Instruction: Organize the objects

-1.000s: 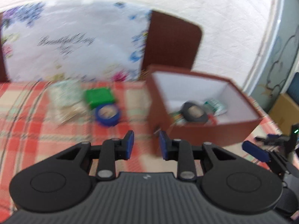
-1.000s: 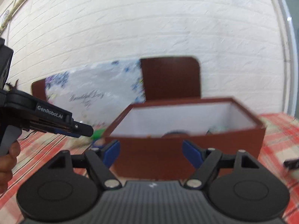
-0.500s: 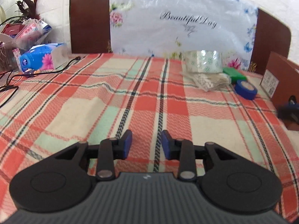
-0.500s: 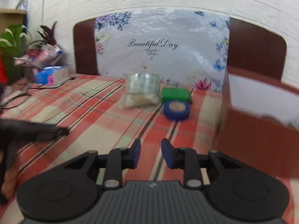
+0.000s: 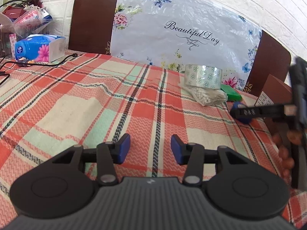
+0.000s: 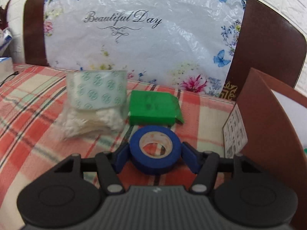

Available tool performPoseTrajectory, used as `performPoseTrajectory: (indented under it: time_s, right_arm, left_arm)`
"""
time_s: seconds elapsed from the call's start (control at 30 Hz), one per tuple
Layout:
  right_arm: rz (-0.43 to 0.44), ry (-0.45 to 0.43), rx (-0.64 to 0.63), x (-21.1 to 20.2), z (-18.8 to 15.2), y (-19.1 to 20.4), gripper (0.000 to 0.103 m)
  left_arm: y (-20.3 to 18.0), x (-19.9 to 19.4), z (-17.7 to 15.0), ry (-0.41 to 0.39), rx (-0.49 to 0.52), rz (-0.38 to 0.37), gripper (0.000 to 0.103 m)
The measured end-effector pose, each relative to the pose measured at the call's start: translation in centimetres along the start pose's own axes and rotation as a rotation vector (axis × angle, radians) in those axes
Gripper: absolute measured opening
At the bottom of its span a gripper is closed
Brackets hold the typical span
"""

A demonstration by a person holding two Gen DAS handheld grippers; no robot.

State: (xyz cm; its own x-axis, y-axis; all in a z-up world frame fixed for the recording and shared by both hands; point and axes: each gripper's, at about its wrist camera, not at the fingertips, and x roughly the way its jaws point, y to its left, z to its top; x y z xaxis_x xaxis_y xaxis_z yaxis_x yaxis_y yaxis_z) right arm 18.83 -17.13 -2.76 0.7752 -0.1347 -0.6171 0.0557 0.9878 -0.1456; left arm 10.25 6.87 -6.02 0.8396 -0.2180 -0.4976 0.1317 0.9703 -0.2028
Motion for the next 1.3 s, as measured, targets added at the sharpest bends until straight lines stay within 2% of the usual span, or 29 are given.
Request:
performPoseTrajectory:
  time_s: [0.1, 0.2, 0.33, 0.37, 0.4, 0.43, 0.47, 0.57, 0.63, 0.73, 0.8, 0.87, 0.9, 0.93, 1.0, 1.1, 1.17, 1.3]
  right_arm:
    - [0.079, -0.005, -0.043, -3.6, -3.1, 0.5, 0.060]
    - [0.154, -0.014, -0.082, -8.6, -7.8, 0.4, 0.059]
    - [0.147, -0.022, -0.058, -14.6, -13.9, -1.1, 0.059]
    - [0.132, -0.029, -0.031, -15.7, -15.2, -1.7, 0.063]
    - [0.115, -0.036, -0.006, -16.7, -16.3, -2.2, 0.068]
    - [0.098, -0.037, 0.016, -17.4, -17.2, -2.8, 0.078]
    - [0.096, -0.037, 0.036, -18.0, -17.9, -3.3, 0.078]
    - [0.113, -0.033, 0.073, -19.0, -19.1, -4.3, 0.073]
    - [0.123, -0.045, 0.061, -19.1, -18.9, -4.3, 0.071]
    - [0.155, -0.062, 0.041, -18.8, -18.1, -4.3, 0.071]
    - [0.173, -0.074, 0.008, -18.3, -17.6, -4.0, 0.071]
    - [0.178, -0.049, -0.013, -17.1, -17.3, -3.6, 0.068]
    - [0.189, -0.029, -0.009, -16.4, -17.1, -3.6, 0.068]
    - [0.200, -0.021, 0.004, -15.8, -16.9, -3.7, 0.070]
    - [0.229, -0.029, 0.015, -15.2, -16.6, -3.9, 0.062]
    - [0.234, -0.065, 0.016, -15.3, -16.6, -4.0, 0.060]
    - [0.216, -0.133, 0.033, -16.4, -16.4, -4.6, 0.060]
    - [0.109, -0.306, 0.008, -18.8, -13.9, -6.0, 0.060]
  left_arm:
    - [0.0, 0.0, 0.0, 0.002, 0.004, 0.000, 0.050]
    - [0.0, 0.1, 0.1, 0.007, 0.011, -0.006, 0.052]
    - [-1.5, 0.1, 0.1, 0.035, 0.095, 0.012, 0.055]
    - [-2.5, -0.1, 0.1, 0.057, 0.137, 0.019, 0.055]
    - [-3.4, -0.5, 0.0, 0.084, 0.147, -0.008, 0.055]
    - [-4.3, -1.2, 0.0, 0.114, 0.129, -0.070, 0.054]
    - [-5.5, -2.1, 0.0, 0.151, 0.099, -0.154, 0.051]
    - [-10.1, -4.0, -0.4, 0.268, 0.095, -0.375, 0.047]
    - [-13.2, -4.7, -0.7, 0.338, 0.138, -0.455, 0.043]
    - [-16.1, -4.3, -0.8, 0.414, 0.146, -0.489, 0.043]
    - [-17.2, -3.0, -1.1, 0.467, 0.151, -0.439, 0.042]
    - [-17.6, -1.5, -1.9, 0.536, 0.149, -0.404, 0.024]
    - [-17.7, -1.2, -2.5, 0.551, 0.143, -0.400, 0.025]
    - [-17.8, -1.4, -3.0, 0.547, 0.141, -0.402, 0.024]
    - [-18.1, -1.6, -3.1, 0.534, 0.153, -0.390, 0.023]
    - [-19.2, -2.2, -1.9, 0.525, 0.173, -0.374, 0.022]
    - [-20.4, -3.4, -0.1, 0.475, 0.199, -0.395, 0.021]
    - [-23.4, -5.2, 4.3, 0.339, 0.256, -0.428, 0.021]
